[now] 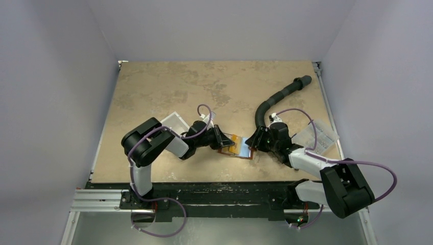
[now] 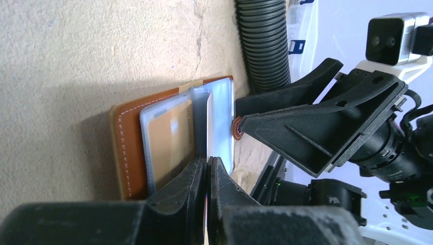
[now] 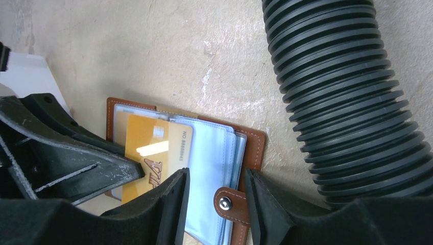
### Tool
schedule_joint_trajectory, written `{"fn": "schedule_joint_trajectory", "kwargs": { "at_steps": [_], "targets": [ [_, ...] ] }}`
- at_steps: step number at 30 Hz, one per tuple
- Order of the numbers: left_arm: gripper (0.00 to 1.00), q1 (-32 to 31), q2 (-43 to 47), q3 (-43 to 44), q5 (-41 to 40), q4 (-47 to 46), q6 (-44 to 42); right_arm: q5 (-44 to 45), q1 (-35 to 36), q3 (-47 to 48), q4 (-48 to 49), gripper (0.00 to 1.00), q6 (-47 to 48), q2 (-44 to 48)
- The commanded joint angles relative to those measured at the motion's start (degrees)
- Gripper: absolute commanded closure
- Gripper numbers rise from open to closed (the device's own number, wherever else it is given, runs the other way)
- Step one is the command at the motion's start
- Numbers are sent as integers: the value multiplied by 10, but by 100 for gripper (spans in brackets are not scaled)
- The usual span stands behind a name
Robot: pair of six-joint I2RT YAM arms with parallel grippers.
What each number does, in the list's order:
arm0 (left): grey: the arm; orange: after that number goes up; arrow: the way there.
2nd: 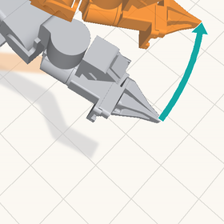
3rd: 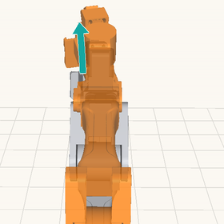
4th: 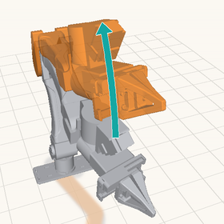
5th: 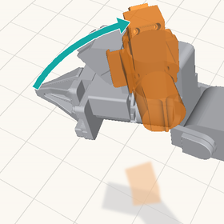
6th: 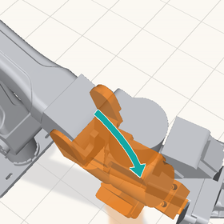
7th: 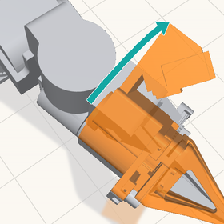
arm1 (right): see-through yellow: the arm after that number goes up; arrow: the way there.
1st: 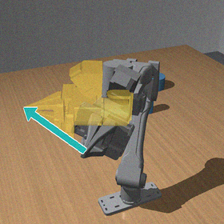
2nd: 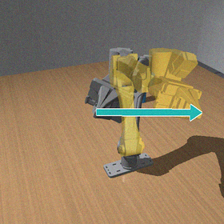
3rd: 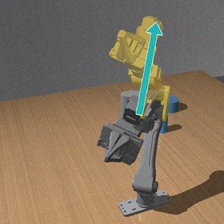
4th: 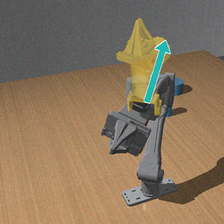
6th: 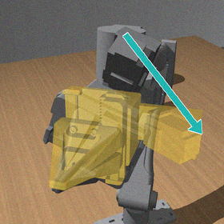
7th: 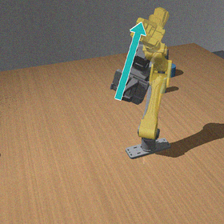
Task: Put the credit cards into the card holder
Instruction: Insert the credit card into the card holder.
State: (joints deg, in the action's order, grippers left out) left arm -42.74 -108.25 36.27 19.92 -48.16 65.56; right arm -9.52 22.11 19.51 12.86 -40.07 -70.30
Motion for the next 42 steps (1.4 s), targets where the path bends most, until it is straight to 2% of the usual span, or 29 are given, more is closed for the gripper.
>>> {"fn": "schedule_joint_trajectory", "kwargs": {
  "at_steps": [1,4,7,13,21,24,28,35,42],
  "targets": [
    [100,4,-33,-19,16,-139,70,-12,5,-12,-25,49,-4,0],
    [100,4,-57,-31,21,-202,105,-13,5,-11,-24,49,-4,-2],
    [100,0,-60,-36,17,-208,106,-13,5,-10,-24,49,-3,-6],
    [100,-23,-22,-16,-11,-104,38,-14,4,-7,-22,49,-2,-11],
    [69,-38,54,29,-76,138,-102,-14,5,-5,-24,49,0,-13],
    [63,-43,75,71,-98,243,-165,-15,5,-4,-23,49,1,-14],
    [59,-51,82,105,-114,326,-216,-15,5,-3,-22,49,3,-16],
    [57,-65,63,132,-111,365,-242,-15,5,-4,-23,49,3,-13],
    [57,-90,52,141,-107,353,-231,-25,7,-11,-16,49,-4,-15]
  ]
}}
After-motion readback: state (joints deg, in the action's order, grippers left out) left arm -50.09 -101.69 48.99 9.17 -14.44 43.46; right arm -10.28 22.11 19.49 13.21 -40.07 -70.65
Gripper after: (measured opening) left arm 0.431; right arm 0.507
